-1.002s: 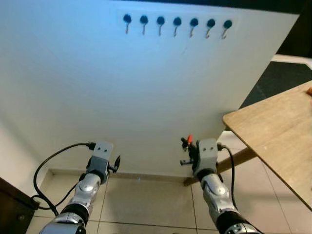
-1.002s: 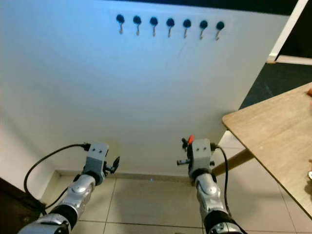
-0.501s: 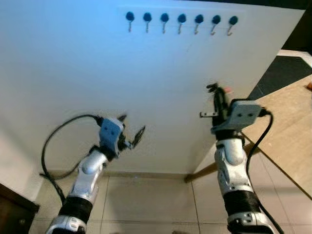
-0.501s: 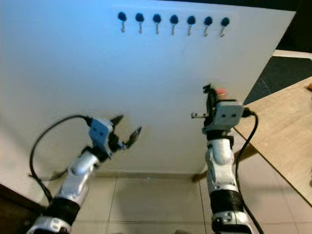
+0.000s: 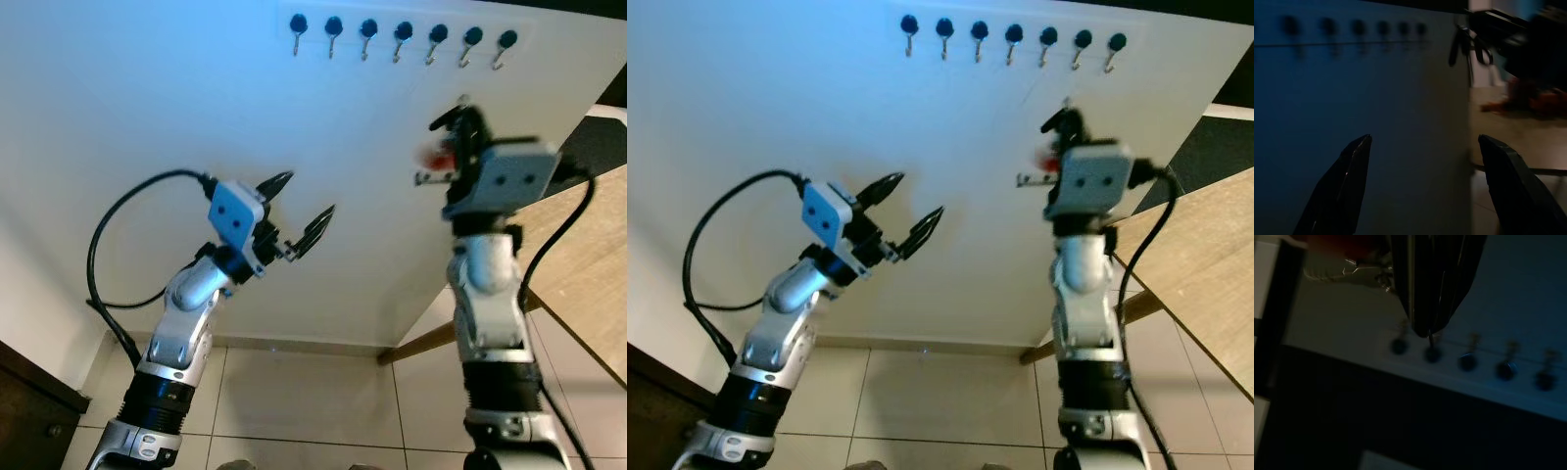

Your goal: Hang keys on a hook

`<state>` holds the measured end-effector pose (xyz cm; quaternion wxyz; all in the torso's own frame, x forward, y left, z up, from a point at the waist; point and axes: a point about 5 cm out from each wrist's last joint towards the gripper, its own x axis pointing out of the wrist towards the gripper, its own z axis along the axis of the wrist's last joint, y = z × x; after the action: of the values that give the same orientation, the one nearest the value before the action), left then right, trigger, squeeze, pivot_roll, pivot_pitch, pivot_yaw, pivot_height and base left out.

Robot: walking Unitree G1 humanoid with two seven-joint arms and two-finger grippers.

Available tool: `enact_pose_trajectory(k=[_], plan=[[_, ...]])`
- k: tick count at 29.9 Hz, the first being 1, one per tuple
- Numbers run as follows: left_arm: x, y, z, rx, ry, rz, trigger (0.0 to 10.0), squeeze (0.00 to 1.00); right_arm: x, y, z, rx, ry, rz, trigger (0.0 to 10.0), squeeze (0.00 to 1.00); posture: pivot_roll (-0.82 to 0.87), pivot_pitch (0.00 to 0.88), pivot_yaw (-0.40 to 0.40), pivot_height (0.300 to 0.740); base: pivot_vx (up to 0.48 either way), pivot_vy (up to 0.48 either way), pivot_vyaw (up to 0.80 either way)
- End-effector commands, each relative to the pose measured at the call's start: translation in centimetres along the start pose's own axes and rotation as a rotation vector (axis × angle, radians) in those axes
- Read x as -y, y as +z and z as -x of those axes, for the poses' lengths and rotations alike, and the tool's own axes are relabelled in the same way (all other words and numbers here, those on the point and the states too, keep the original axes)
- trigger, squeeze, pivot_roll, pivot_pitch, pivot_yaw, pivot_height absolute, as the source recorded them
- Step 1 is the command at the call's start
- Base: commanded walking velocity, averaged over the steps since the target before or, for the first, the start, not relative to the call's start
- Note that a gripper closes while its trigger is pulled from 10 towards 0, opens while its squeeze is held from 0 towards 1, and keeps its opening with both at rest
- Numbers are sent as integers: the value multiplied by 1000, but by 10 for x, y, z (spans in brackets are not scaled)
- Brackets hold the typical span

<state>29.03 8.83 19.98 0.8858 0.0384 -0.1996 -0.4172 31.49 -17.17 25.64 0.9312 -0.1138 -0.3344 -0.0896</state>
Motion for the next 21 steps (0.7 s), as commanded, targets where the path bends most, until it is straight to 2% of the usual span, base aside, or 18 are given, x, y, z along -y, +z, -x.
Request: enact_pose_trajectory(k=[1, 2, 5, 9, 11, 17, 21], plan=[[6, 4, -7, -13, -54, 11, 10000, 0, 5, 0, -8, -33, -25, 58, 10000, 0, 19, 70, -67, 740, 0, 0, 0], [6, 5, -9, -13, -54, 14, 10000, 0, 5, 0, -10, -39, -29, 69, 10000, 0, 20, 71, -64, 740, 0, 0, 0], [-2, 9, -22, -6, 32, -9, 10000, 0, 0, -7, -23, -84, -1, 95, 10000, 0, 17, 71, -60, 740, 0, 0, 0], [-8, 9, -31, -31, 83, -83, 10000, 0, -12, -19, -34, -176, 67, 70, 10000, 0, 14, 73, -52, 740, 0, 0, 0], [-9, 11, -33, -34, 95, -96, 10000, 0, -15, -23, -39, -203, 90, 86, 10000, 0, 14, 77, -52, 740, 0, 0, 0], [-11, 17, -38, -14, 135, -72, 10000, 0, -18, -23, -50, -219, 105, 152, 10000, 0, 16, 82, -58, 740, 0, 0, 0], [-11, 18, -40, -7, 149, -59, 10000, 0, -18, -21, -56, -205, 95, 163, 10000, 0, 18, 85, -61, 740, 0, 0, 0]])
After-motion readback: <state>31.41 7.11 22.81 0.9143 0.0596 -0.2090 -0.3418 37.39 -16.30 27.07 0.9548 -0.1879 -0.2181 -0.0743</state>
